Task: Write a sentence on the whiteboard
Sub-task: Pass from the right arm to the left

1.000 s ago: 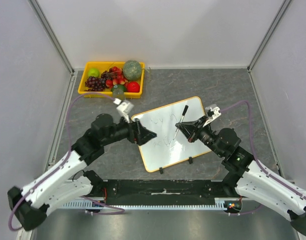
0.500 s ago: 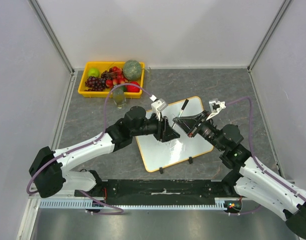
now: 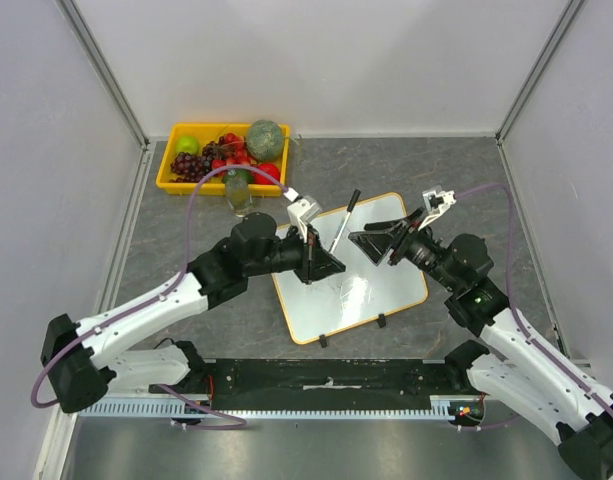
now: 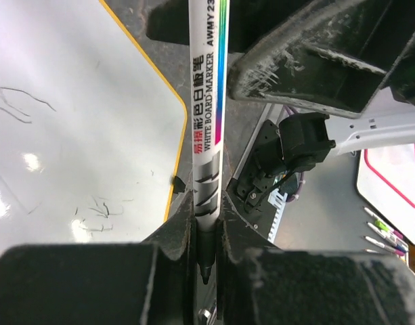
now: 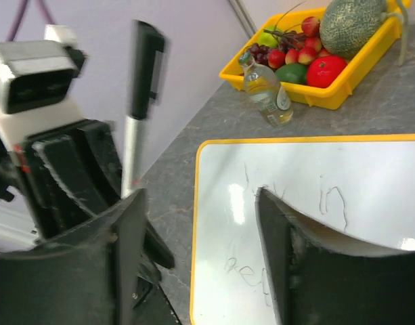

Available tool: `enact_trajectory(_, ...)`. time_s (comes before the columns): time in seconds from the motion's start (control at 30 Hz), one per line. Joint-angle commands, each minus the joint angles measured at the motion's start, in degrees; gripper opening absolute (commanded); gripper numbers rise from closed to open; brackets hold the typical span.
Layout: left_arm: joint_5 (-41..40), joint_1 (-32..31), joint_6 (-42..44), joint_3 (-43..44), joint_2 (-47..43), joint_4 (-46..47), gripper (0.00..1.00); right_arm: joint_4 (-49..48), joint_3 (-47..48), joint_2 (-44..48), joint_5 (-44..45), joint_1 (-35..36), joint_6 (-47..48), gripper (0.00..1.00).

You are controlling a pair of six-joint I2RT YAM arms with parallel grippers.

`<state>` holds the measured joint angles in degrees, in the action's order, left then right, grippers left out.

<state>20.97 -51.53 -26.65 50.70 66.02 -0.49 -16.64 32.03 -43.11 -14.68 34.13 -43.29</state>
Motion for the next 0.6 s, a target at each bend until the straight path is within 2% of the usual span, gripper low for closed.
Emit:
enact_trajectory(0.0, -3.57, 0.20, 3.10, 5.55, -4.75, -9.33, 0.02, 2.23, 5.05, -1.18, -10.00, -4.42, 3.74, 0.83)
enact_trajectory(0.07, -4.36, 0.20, 3.27, 6.17, -5.72, -12.24, 0.02, 1.53, 6.20, -2.50, -14.39, -5.56, 3.82, 0.97)
enact_trajectory(0.1, -4.53, 0.20, 3.36, 6.26, -6.25, -13.30, 0.02, 1.53, 6.81, -2.94, -16.24, -6.17, 3.91, 0.98)
enact_trajectory(0.27, -3.31, 0.20, 4.06, 6.17, -8.36, -17.25, 0.02, -2.68, 8.05, -5.13, -27.22, -9.60, 2.51, 0.98)
enact_trajectory(0.43, -1.64, 0.11, 4.68, 6.17, -9.77, -19.72, 0.02, -5.94, 8.40, -6.81, -33.74, -12.59, -0.30, 0.98)
enact_trajectory(0.57, -1.20, 0.20, 5.82, 7.04, -9.95, -22.44, 0.02, -13.22, 8.22, -8.30, -40.16, -13.03, -4.78, 0.98)
